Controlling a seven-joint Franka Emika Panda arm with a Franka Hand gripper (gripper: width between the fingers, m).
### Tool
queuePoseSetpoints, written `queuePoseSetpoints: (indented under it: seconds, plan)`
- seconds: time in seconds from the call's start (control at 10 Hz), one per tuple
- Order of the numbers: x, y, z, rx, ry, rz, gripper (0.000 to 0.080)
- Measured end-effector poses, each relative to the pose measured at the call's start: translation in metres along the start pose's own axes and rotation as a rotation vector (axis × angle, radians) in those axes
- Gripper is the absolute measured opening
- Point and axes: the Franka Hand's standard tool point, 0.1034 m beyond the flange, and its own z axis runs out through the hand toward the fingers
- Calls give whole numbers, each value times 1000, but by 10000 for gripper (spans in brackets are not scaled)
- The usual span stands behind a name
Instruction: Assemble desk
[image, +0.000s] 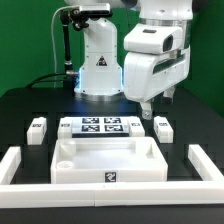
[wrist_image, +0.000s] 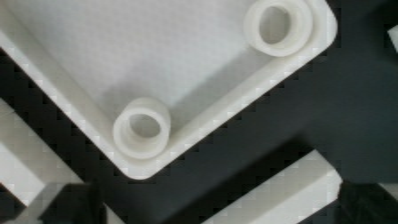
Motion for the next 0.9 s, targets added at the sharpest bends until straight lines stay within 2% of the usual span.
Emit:
queuePoseSetpoints:
  seconds: [0.9]
  plan:
    - [0, 0, 1, 1, -1, 0, 650]
